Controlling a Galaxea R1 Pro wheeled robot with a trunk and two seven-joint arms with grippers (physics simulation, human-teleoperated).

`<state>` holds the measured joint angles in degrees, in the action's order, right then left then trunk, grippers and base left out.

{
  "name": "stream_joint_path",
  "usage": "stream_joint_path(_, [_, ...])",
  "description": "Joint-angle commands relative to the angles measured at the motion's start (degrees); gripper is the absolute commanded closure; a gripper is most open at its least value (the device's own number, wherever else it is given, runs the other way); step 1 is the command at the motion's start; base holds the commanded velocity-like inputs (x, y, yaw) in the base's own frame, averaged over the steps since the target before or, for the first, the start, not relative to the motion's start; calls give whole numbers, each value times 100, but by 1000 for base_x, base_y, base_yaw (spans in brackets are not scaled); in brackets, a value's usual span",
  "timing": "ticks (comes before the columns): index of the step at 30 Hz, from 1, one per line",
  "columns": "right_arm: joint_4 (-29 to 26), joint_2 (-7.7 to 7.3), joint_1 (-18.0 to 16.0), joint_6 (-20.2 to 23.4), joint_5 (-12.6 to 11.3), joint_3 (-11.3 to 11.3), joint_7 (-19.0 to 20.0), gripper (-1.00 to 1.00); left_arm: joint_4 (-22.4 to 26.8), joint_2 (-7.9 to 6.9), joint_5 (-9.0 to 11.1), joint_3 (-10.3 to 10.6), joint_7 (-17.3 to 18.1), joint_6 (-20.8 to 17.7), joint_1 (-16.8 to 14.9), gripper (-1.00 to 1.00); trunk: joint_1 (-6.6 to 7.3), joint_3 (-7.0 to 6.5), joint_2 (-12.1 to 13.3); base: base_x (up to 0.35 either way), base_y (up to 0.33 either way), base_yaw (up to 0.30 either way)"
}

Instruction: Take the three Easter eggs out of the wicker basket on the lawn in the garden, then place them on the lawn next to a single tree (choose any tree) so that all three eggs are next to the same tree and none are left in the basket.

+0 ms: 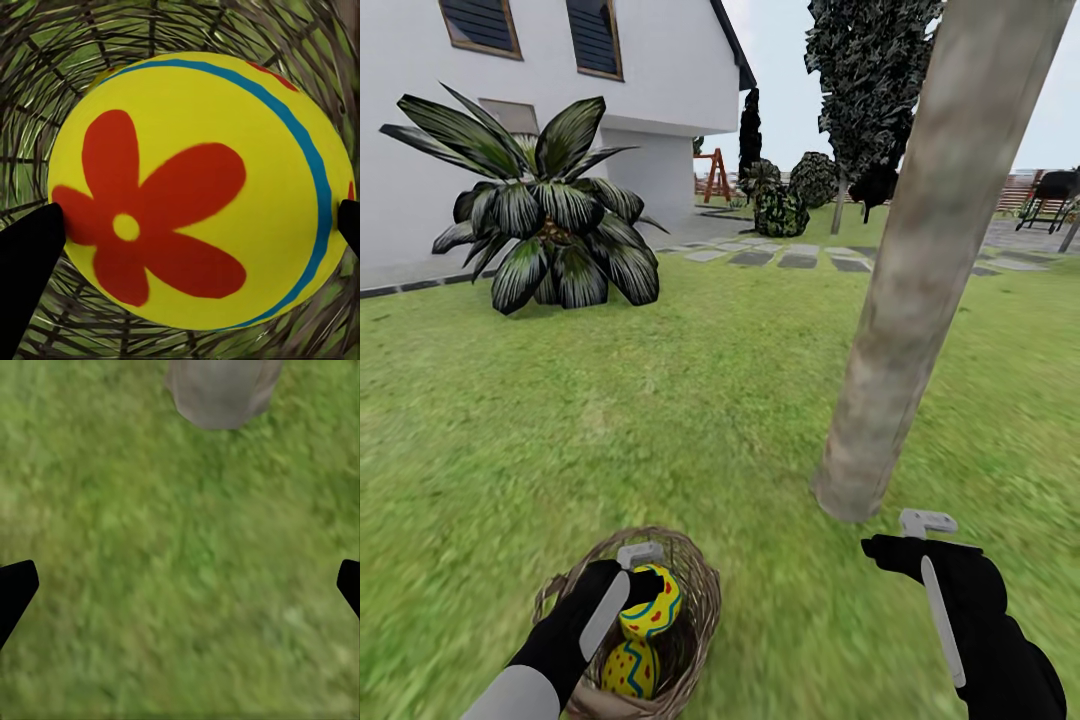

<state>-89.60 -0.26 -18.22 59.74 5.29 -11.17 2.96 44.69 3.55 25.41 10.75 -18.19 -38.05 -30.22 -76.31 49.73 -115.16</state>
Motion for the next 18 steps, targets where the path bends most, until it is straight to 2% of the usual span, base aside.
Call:
stream_joint_path(1, [-5, -1, -2, 26, 51, 1, 31, -100, 7, -3, 60, 15, -53, -14, -2, 100, 23, -13, 39, 0, 0, 0])
stream_joint_path(18, [-5, 0, -5, 26, 51, 2, 30, -100, 5, -3, 60, 15, -53, -17, -1, 100, 397, -318, 721, 0, 0, 0])
